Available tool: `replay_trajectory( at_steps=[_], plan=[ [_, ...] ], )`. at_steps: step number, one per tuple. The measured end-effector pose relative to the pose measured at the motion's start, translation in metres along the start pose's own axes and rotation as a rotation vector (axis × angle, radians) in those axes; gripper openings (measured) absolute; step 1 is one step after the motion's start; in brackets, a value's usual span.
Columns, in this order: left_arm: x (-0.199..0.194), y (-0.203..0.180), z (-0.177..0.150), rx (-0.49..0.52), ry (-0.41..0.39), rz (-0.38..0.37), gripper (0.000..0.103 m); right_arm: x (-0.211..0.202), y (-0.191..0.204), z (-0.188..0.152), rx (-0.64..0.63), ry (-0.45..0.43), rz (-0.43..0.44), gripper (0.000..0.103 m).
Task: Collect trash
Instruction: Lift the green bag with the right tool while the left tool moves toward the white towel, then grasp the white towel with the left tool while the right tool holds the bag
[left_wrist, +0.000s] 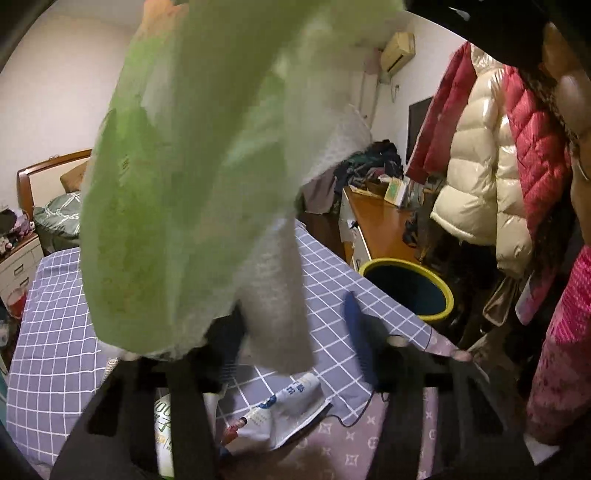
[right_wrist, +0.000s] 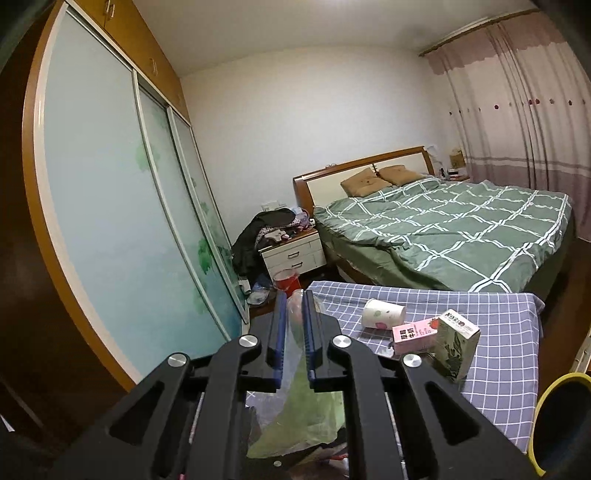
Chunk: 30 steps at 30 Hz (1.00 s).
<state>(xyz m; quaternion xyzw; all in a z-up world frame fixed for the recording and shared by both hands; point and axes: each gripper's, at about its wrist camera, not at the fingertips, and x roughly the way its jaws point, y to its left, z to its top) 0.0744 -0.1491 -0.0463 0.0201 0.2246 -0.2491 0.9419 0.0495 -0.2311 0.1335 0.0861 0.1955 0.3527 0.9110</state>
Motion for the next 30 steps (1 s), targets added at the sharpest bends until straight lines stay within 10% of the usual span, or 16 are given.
replay_trajectory(
  at_steps=[4,21,30],
  plan=[
    [0.001,0.005,0.0,-0.018,0.01,0.013,0.004,-0.004,-0.004,0.004,0.008,-0.018,0.003,0.009],
    [-0.009,0.02,-0.004,-0.036,0.054,0.04,0.003,-0.103,-0.065,0.045,0.042,-0.234,-0.259,0.009],
    [0.036,-0.007,0.019,0.121,0.25,-0.012,0.004,-0.121,-0.155,0.011,0.19,-0.18,-0.405,0.009]
  ],
)
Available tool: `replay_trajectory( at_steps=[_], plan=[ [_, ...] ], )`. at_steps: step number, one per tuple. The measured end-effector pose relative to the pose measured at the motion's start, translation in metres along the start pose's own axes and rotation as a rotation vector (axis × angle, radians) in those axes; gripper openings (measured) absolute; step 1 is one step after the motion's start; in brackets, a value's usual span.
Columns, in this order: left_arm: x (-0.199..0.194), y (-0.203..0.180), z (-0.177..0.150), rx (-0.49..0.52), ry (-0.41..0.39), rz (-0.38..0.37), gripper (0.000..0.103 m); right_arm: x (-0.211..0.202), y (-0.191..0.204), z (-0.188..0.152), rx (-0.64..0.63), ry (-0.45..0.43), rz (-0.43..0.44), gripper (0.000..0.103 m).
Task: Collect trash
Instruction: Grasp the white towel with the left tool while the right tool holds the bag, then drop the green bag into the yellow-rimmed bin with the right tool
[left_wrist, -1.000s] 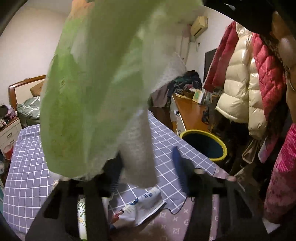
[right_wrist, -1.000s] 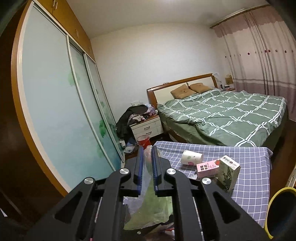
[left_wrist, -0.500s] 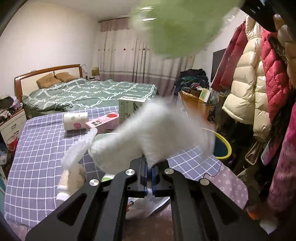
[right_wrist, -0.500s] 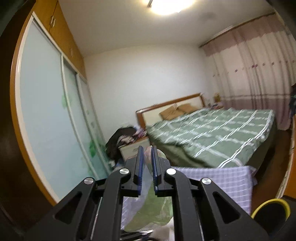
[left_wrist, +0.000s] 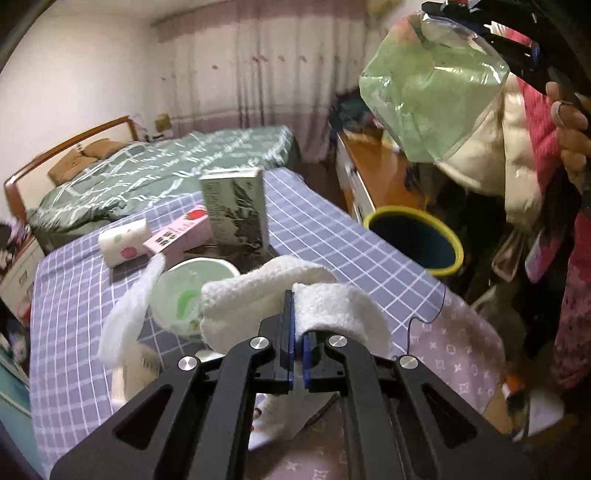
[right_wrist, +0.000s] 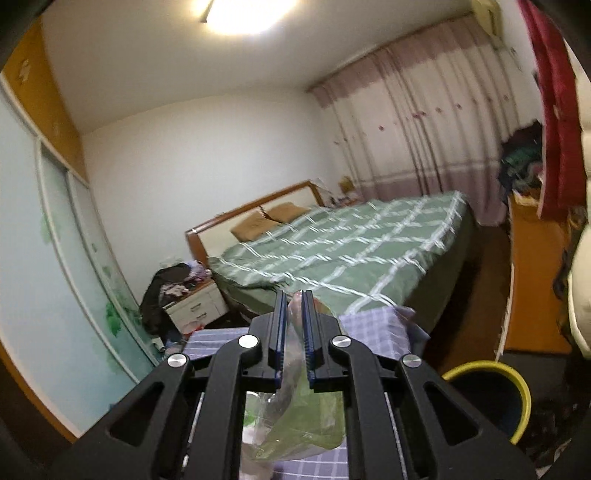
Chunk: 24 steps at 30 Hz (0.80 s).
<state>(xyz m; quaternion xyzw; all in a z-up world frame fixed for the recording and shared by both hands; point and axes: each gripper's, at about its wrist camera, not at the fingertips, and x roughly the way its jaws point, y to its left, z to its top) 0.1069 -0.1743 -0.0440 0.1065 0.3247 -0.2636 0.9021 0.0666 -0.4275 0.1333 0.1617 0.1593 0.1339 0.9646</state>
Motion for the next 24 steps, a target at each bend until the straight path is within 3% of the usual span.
replay_trajectory(
  at_steps=[4,8,14,19,21,22,24],
  plan=[
    [0.014,-0.004,0.02,0.06,0.096,-0.008,0.004,0.008,-0.041,-0.013,0.044,0.017,-0.055,0.009],
    [0.025,0.0,0.029,0.053,0.147,-0.027,0.004,0.014,-0.082,-0.024,0.074,0.022,-0.145,0.009],
    [0.025,-0.006,0.046,0.057,0.114,-0.033,0.004,0.037,-0.144,-0.042,0.132,0.075,-0.284,0.009],
    [0.021,-0.02,0.061,0.102,0.084,-0.029,0.004,0.069,-0.189,-0.068,0.152,0.175,-0.39,0.011],
    [0.02,-0.024,0.065,0.115,0.081,-0.03,0.004,0.081,-0.199,-0.078,0.152,0.217,-0.43,0.032],
    [0.021,-0.027,0.067,0.123,0.083,-0.033,0.004,0.085,-0.206,-0.085,0.152,0.232,-0.453,0.05],
    [0.023,-0.03,0.069,0.131,0.088,-0.038,0.004,0.086,-0.211,-0.092,0.142,0.233,-0.495,0.056]
  ],
)
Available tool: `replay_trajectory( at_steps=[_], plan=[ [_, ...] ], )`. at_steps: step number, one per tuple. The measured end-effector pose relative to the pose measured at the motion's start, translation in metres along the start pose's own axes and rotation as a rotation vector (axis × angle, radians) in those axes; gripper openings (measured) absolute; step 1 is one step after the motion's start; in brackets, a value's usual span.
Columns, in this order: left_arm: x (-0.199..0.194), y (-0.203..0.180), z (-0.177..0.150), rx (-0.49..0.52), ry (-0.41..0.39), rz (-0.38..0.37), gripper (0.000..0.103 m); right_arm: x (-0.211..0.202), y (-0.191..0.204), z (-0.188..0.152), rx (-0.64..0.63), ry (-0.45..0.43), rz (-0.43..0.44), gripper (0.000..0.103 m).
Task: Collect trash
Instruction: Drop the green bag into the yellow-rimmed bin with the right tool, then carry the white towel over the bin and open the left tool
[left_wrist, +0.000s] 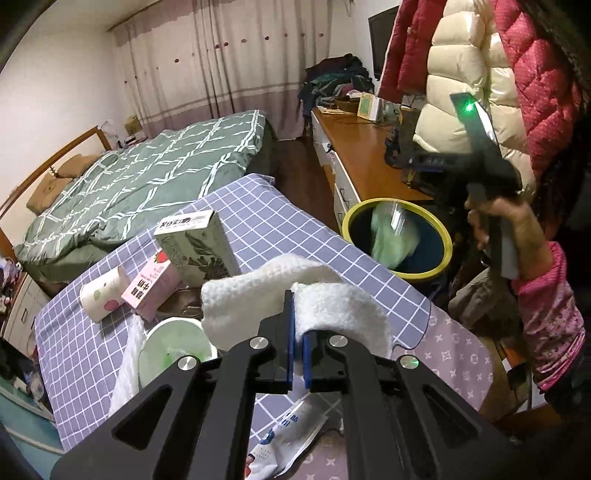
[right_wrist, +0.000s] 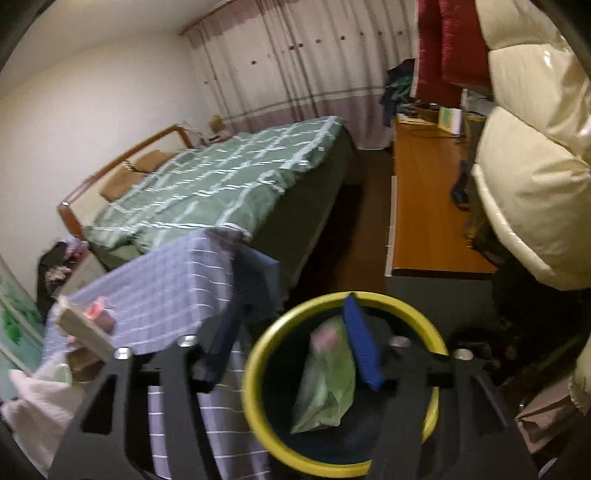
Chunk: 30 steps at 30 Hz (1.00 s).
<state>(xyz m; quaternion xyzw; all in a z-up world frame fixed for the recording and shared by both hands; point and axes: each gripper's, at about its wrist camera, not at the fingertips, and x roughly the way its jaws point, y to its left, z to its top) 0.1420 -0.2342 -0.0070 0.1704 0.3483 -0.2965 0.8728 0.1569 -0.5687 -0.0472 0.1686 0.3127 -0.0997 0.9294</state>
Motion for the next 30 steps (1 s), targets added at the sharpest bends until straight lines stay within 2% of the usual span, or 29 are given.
replay_trajectory(
  at_steps=[4,10,16,20,24,30],
  plan=[
    [0.006,-0.005,0.003,0.009,0.011,-0.01,0.004,-0.011,-0.006,-0.009,0.01,-0.019,0.024,0.056],
    [0.012,-0.016,0.016,0.03,0.007,-0.042,0.004,-0.051,-0.002,-0.032,-0.022,-0.07,0.022,0.061],
    [0.021,-0.043,0.049,0.097,-0.01,-0.113,0.004,-0.105,-0.012,-0.064,-0.038,-0.131,0.014,0.061],
    [0.044,-0.069,0.079,0.139,0.0,-0.169,0.004,-0.137,-0.024,-0.08,-0.022,-0.181,0.026,0.062],
    [0.079,-0.093,0.104,0.142,0.049,-0.226,0.004,-0.158,-0.039,-0.09,-0.002,-0.216,0.009,0.065],
    [0.15,-0.127,0.134,0.186,0.193,-0.223,0.004,-0.158,-0.066,-0.101,0.048,-0.194,-0.022,0.065]
  ],
)
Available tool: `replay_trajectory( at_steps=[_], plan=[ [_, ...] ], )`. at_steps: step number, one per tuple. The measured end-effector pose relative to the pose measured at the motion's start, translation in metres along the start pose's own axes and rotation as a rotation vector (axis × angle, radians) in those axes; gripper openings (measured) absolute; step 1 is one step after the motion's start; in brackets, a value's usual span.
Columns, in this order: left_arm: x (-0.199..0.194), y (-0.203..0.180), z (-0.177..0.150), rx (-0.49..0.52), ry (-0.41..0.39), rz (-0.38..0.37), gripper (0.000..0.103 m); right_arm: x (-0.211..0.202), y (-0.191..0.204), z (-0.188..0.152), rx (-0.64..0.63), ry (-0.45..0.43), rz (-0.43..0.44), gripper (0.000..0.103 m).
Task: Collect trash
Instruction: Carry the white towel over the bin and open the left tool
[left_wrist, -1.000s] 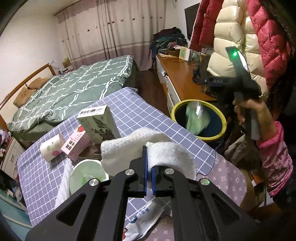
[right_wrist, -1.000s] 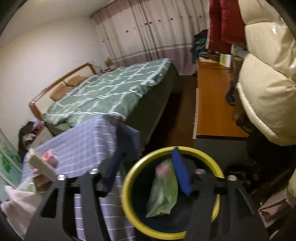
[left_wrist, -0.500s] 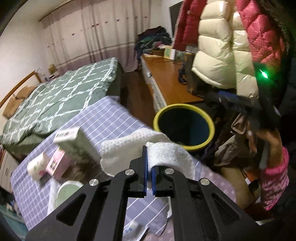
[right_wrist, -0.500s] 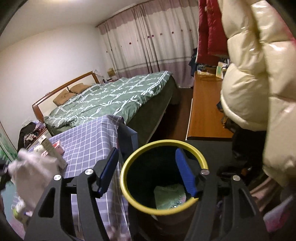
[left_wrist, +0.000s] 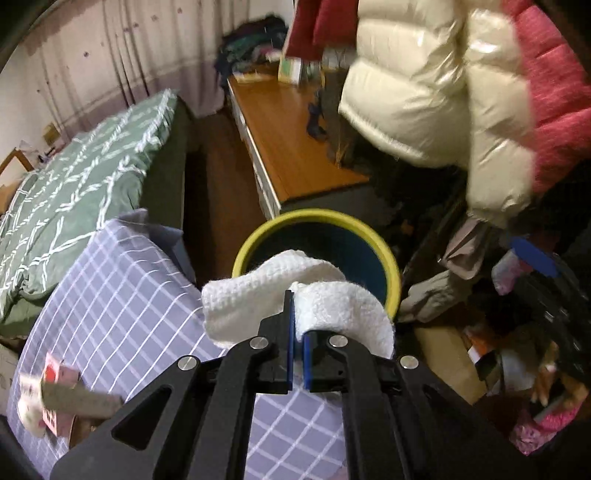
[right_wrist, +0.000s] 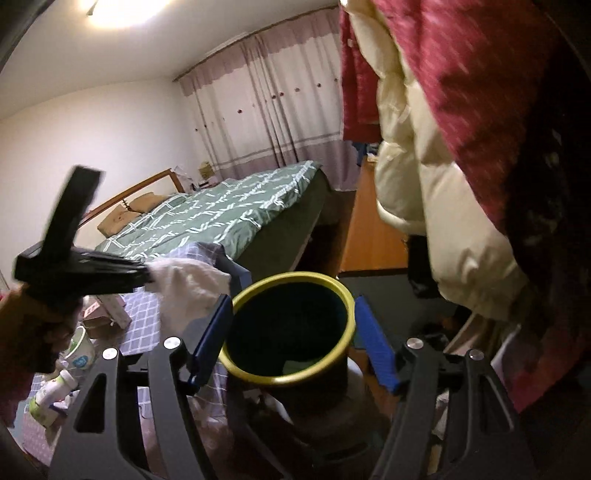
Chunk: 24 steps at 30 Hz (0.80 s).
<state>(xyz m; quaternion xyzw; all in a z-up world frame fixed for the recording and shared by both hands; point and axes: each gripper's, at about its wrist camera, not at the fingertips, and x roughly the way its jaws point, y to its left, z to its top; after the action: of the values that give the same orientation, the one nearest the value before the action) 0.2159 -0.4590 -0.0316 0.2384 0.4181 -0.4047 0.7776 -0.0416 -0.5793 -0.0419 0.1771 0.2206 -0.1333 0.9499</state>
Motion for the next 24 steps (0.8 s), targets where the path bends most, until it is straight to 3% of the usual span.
replay_trajectory(
  at_steps=[4,7,9,11,16,17,18,19,20,24],
  plan=[
    [0.054,-0.01,0.023,0.072,0.157,0.068,0.004,0.008,-0.012,-0.005,0.02,0.026,-0.006,0.065],
    [0.093,-0.015,0.033,0.111,0.309,0.078,0.004,0.013,-0.016,-0.008,0.029,0.044,-0.007,0.065],
    [0.117,-0.017,0.038,0.112,0.425,0.046,0.004,0.016,-0.017,-0.008,0.031,0.05,0.001,0.065],
    [0.136,-0.016,0.046,0.051,0.516,-0.018,0.004,0.017,-0.018,-0.008,0.027,0.054,0.006,0.065],
    [0.157,-0.012,0.066,-0.093,0.571,-0.127,0.004,0.022,-0.02,-0.008,0.035,0.06,0.017,0.065],
    [0.16,-0.01,0.07,-0.135,0.578,-0.15,0.011,0.023,-0.021,-0.008,0.036,0.062,0.02,0.065],
    [0.162,-0.007,0.073,-0.175,0.583,-0.163,0.026,0.024,-0.021,-0.008,0.038,0.064,0.024,0.065],
    [0.163,-0.005,0.075,-0.197,0.579,-0.162,0.073,0.025,-0.022,-0.009,0.038,0.067,0.027,0.065],
    [0.159,-0.003,0.077,-0.211,0.552,-0.153,0.089,0.025,-0.023,-0.01,0.039,0.068,0.028,0.065],
    [0.155,0.001,0.081,-0.23,0.503,-0.126,0.089,0.027,-0.027,-0.012,0.05,0.074,0.036,0.065]
  ],
)
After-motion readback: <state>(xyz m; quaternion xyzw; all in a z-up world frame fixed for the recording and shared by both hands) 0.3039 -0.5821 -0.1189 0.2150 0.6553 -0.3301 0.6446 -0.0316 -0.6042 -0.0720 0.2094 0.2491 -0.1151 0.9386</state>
